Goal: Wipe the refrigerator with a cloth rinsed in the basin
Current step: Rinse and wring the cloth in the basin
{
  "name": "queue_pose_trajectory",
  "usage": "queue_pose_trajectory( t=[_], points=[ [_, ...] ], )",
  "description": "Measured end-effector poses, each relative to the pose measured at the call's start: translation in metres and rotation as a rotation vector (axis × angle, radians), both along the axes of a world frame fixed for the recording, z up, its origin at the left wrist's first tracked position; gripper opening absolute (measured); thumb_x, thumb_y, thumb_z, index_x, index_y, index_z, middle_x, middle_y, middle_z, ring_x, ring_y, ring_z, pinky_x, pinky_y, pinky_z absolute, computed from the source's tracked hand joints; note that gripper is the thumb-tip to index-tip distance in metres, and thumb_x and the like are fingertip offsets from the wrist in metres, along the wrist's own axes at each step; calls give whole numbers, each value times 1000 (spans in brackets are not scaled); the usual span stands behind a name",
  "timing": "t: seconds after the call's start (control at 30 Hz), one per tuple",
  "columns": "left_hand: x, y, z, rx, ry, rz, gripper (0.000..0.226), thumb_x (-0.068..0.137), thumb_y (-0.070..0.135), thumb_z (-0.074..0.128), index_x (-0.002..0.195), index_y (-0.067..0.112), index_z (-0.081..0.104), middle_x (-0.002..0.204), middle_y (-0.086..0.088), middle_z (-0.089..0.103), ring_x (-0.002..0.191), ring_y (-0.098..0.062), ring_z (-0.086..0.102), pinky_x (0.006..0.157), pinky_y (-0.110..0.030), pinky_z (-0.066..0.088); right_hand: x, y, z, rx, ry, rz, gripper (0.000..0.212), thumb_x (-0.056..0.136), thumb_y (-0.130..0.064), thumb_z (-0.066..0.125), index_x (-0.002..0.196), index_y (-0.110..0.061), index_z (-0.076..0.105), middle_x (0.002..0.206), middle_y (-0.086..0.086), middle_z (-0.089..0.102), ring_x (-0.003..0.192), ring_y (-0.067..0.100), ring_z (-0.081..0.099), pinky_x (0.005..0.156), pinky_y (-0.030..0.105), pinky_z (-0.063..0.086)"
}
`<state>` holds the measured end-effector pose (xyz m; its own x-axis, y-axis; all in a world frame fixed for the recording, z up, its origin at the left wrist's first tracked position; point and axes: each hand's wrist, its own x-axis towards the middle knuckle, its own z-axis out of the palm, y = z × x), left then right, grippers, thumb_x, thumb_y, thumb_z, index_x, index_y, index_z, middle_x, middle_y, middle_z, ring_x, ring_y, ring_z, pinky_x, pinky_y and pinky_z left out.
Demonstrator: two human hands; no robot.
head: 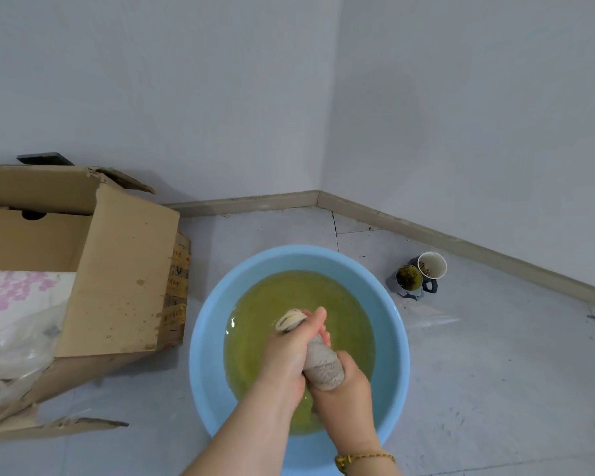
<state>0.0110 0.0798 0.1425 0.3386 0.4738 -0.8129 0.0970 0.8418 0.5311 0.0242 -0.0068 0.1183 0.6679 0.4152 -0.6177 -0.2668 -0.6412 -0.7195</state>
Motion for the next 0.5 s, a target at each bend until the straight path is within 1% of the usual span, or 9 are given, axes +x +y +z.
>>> queue_pose_trajectory(
  t=[0.07,0.13,0.23,0.3,0.33,0.37,0.4,0.47,0.5],
  points=[
    [3,5,5,20,-14,-71,33,60,34,65,42,13,47,38,0,47,36,-12,47,46,-20,42,3,5,1,70,144,-6,16,63,-11,61,60,-12,45,35,-5,46,33,10,39,38,22,34],
    [3,8,8,11,-46,-82,40,59,47,57,36,16,43,36,1,43,35,-11,43,45,-20,38,7,7,6,96,323,54,12,59,-8,56,61,-10,44,30,-5,42,27,6,34,33,15,27],
    [-2,12,12,-65,-121,-22,50,67,54,47,36,16,40,35,1,37,37,-12,39,49,-25,34,16,7,12,101,569,184,14,52,-9,57,59,-12,44,34,-4,40,29,8,34,34,12,23],
    [-7,15,11,-132,-175,-19,57,77,54,41,37,14,41,36,-1,37,38,-13,41,52,-27,35,21,5,9,78,660,214,18,52,-7,59,57,-13,43,36,-3,40,31,8,35,35,13,23],
    [-9,17,9,-170,-202,-33,62,83,51,37,36,12,43,36,-3,38,39,-15,43,55,-28,36,24,4,9,66,648,251,18,53,-7,60,57,-13,43,36,-4,41,31,8,36,35,14,25],
    [-12,20,8,-209,-227,-50,65,89,46,33,36,10,45,35,-5,39,40,-17,47,58,-30,37,26,4,8,51,570,318,19,55,-6,60,56,-14,43,37,-4,43,30,6,37,35,16,28],
    [-15,22,6,-245,-244,-70,64,91,39,31,37,9,47,36,-7,41,42,-20,50,61,-32,39,27,4,5,31,441,411,21,59,-6,61,57,-15,43,41,-5,45,30,2,37,37,18,31],
    [-20,26,8,-314,-281,-117,51,87,24,38,43,6,55,44,-10,51,52,-23,60,70,-36,42,31,1,-3,-8,109,531,24,67,-9,62,61,-19,41,52,-7,45,39,3,45,44,11,30],
    [-24,26,9,-335,-282,-165,36,81,18,44,51,5,61,56,-12,59,62,-24,63,75,-37,44,34,-2,-4,-35,-59,574,22,69,-14,62,63,-21,41,55,-9,44,47,4,49,44,11,29]
  ],
)
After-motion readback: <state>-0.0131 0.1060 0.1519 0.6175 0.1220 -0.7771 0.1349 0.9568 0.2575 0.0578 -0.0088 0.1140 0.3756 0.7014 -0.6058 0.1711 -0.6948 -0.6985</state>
